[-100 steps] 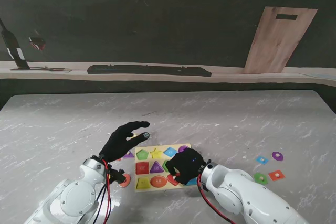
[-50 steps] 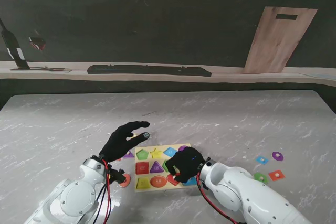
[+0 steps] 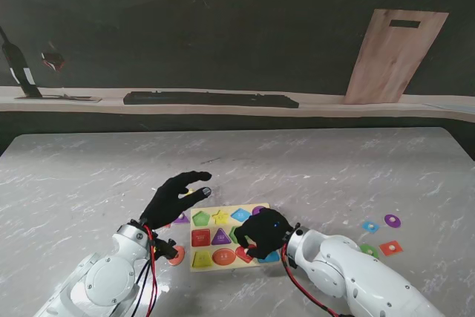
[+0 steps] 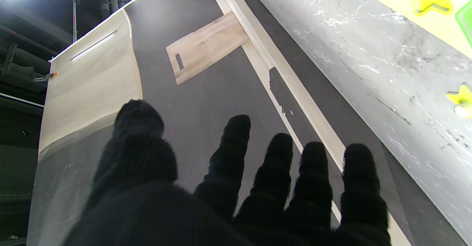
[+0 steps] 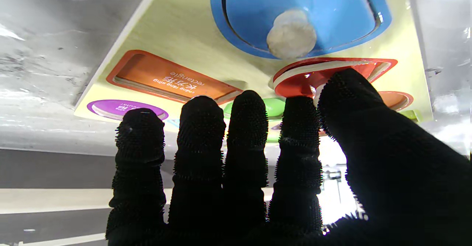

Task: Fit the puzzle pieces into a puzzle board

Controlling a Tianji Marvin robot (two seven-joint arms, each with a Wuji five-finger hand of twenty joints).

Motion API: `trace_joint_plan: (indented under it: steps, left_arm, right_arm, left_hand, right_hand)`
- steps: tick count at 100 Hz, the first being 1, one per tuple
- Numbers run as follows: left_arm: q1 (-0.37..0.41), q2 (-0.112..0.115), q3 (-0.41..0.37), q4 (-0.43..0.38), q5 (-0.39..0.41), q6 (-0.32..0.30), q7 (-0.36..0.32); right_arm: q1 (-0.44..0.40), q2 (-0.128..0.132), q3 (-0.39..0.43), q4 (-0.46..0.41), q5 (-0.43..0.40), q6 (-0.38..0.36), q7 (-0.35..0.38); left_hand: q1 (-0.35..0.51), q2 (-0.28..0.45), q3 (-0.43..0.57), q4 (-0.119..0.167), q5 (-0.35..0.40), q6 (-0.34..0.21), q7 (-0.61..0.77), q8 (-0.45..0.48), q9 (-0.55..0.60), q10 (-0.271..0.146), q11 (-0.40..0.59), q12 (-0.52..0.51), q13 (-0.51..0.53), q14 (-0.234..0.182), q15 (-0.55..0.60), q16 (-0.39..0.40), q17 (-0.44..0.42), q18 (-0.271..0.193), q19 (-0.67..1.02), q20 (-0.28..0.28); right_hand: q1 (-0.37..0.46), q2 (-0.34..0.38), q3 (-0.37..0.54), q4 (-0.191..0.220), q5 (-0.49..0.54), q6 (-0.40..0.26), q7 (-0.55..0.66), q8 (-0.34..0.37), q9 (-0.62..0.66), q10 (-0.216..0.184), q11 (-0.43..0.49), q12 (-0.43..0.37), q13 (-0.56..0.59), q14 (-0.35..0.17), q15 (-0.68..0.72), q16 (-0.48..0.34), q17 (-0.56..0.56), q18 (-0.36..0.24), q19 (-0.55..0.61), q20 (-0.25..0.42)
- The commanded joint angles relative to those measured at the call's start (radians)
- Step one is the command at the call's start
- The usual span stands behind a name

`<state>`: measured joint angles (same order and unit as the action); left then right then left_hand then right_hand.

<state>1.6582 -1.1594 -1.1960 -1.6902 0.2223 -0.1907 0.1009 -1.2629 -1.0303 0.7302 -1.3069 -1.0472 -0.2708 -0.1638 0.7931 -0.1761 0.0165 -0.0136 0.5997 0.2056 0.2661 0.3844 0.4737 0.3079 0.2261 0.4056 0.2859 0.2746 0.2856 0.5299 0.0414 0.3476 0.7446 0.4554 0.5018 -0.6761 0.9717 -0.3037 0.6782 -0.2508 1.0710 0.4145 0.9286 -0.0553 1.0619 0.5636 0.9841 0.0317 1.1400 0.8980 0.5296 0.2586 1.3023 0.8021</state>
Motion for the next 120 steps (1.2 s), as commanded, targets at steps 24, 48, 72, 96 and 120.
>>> trace_joint_plan:
  steps: [24, 48, 72, 96, 120]
  left_arm:
    - [-0.003, -0.002, 0.003, 0.002, -0.006, 0.004, -0.004]
    - [-0.003, -0.002, 0.004, 0.002, -0.008, 0.005, -0.006]
    - [-0.007, -0.002, 0.004, 0.006, -0.009, 0.006, -0.007]
    - [-0.008, -0.002, 0.004, 0.006, -0.008, 0.008, -0.007]
    - [-0.008, -0.002, 0.005, 0.006, -0.007, 0.008, -0.008]
  right_arm:
    - [-0.029, -0.004, 0.002, 0.031, 0.02, -0.023, 0.026]
    - [-0.026, -0.009, -0.004, 0.039, 0.037, -0.016, 0.021]
    - [-0.024, -0.016, -0.004, 0.051, 0.064, -0.023, 0.018]
    - [-0.031, -0.023, 0.003, 0.062, 0.077, -0.016, -0.012]
    - [-0.037, -0.019, 0.01, 0.058, 0.064, -0.021, -0.014]
  left_hand:
    - [0.009, 0.027, -0.031, -0.014, 0.013, -0.027, -0.015, -0.005, -0.002, -0.016, -0.011, -0.01, 0.025, -0.019, -0.02, 0.005, -0.012, 0.009, 0.001, 0.013]
    - [0.009, 0.027, -0.031, -0.014, 0.013, -0.028, -0.014, -0.004, -0.002, -0.016, -0.01, -0.01, 0.026, -0.019, -0.02, 0.005, -0.01, 0.009, 0.001, 0.013]
    - [0.008, 0.027, -0.031, -0.014, 0.013, -0.03, -0.013, -0.004, -0.001, -0.019, -0.009, -0.01, 0.027, -0.021, -0.019, 0.006, -0.01, 0.008, 0.002, 0.013]
    - [0.01, 0.026, -0.031, -0.014, 0.014, -0.028, -0.012, -0.004, -0.001, -0.018, -0.009, -0.01, 0.026, -0.02, -0.019, 0.005, -0.01, 0.008, 0.002, 0.013]
    - [0.014, 0.026, -0.029, -0.012, 0.014, -0.028, -0.013, -0.005, -0.002, -0.017, -0.01, -0.01, 0.026, -0.019, -0.019, 0.005, -0.011, 0.009, 0.002, 0.013]
  right_hand:
    - [0.103, 0.102, 0.065, 0.099, 0.076, -0.12, -0.049, 0.012, -0.038, -0.006, -0.008, 0.01, -0.03, -0.024, -0.007, 0.001, -0.013, -0.015, -0.007, -0.011]
    - [0.082, 0.094, 0.113, 0.104, 0.069, -0.077, -0.04, 0.044, -0.046, -0.007, 0.003, 0.016, -0.037, -0.022, -0.002, 0.005, -0.017, -0.016, 0.0, -0.004]
    - [0.027, 0.039, 0.228, 0.135, 0.093, -0.06, -0.028, 0.096, -0.033, -0.005, 0.02, 0.025, -0.034, -0.009, 0.013, 0.012, -0.021, -0.009, 0.009, 0.001]
    - [-0.022, 0.012, 0.305, 0.183, 0.117, -0.063, -0.012, 0.13, -0.014, -0.004, 0.042, 0.036, -0.02, -0.004, 0.036, 0.02, -0.013, 0.001, 0.028, 0.01]
    - [-0.042, -0.024, 0.313, 0.186, 0.138, -0.057, -0.018, 0.114, -0.001, -0.001, 0.045, 0.035, -0.011, 0.002, 0.041, 0.02, -0.006, 0.006, 0.033, 0.012]
